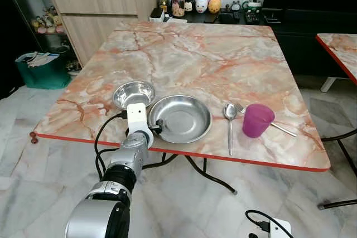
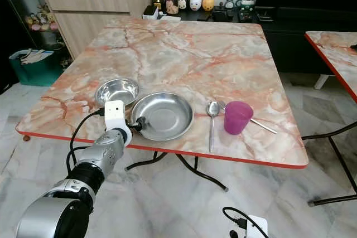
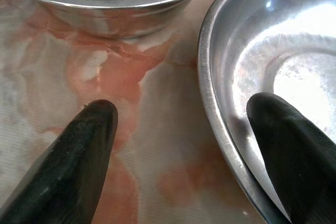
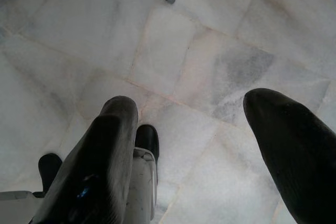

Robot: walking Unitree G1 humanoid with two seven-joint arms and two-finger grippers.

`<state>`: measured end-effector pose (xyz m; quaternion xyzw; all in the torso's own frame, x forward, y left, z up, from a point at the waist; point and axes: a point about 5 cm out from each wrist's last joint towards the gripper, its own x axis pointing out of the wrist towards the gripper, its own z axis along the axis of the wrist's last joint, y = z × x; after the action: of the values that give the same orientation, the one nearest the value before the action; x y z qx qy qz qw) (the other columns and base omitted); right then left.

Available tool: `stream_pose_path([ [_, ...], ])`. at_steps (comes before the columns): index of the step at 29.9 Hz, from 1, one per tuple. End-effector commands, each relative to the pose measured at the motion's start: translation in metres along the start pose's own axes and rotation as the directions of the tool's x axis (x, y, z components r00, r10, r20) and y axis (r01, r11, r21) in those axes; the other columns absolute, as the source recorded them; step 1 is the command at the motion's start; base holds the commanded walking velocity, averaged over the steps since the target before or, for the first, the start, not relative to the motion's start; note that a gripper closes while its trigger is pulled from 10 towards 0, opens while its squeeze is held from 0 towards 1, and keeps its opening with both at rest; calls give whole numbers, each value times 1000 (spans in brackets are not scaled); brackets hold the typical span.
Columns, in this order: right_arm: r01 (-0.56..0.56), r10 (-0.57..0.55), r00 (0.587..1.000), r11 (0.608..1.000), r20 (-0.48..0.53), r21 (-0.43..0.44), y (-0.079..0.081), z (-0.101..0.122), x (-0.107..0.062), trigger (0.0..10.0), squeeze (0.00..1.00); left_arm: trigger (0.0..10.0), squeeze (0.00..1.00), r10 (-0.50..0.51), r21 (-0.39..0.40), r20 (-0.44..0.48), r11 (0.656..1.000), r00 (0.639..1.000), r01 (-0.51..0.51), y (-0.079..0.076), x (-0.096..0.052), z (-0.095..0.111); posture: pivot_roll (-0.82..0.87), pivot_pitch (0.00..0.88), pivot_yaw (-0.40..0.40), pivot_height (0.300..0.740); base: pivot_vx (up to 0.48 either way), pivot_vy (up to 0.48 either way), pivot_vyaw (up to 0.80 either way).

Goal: Setting the table

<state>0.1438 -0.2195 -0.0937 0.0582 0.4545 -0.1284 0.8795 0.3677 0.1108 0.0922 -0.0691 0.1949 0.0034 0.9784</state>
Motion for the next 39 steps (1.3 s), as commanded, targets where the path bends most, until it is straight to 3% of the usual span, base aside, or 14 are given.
stream_pose_path([
  [1,1,-1,1000,1000,-5,16,1,-1,0,10000,0,1137,0,1,22,9,1000,1000,-1,-2,1,5,77,0,9,740,0,0,0],
  [2,1,0,1000,1000,-5,15,1,-1,0,10000,0,196,0,0,24,10,1000,1000,0,-3,1,5,77,0,9,740,0,0,0],
  [4,0,0,1000,1000,-6,15,1,-1,0,10000,0,0,0,-2,24,9,1000,1000,2,-3,1,5,76,0,9,740,0,0,0],
  [13,-3,3,1000,1000,-9,12,1,-1,0,10000,0,0,0,-38,14,16,999,999,38,-7,2,6,77,0,8,740,0,0,0],
  [17,-3,3,1000,1000,-13,6,1,-1,0,10000,0,0,0,-62,-45,13,997,998,63,-11,1,6,77,0,8,740,0,0,0],
  [25,-6,6,1000,1000,-15,9,1,-2,0,10000,0,0,0,-105,-11,6,994,994,105,-14,2,8,81,0,7,740,0,0,0],
  [26,-7,7,1000,1000,-16,9,1,-2,0,10000,0,9451,0,-108,17,5,994,994,108,-14,2,10,83,0,7,740,0,0,0],
  [27,-8,8,1000,1000,-16,10,1,-2,0,10000,0,10000,0,-107,26,4,994,994,107,-14,2,10,83,0,7,740,0,0,0],
  [39,-12,12,1000,1000,-20,11,2,-3,0,10000,0,10000,0,-121,105,-57,986,991,126,-15,2,4,83,0,9,740,0,0,0],
])
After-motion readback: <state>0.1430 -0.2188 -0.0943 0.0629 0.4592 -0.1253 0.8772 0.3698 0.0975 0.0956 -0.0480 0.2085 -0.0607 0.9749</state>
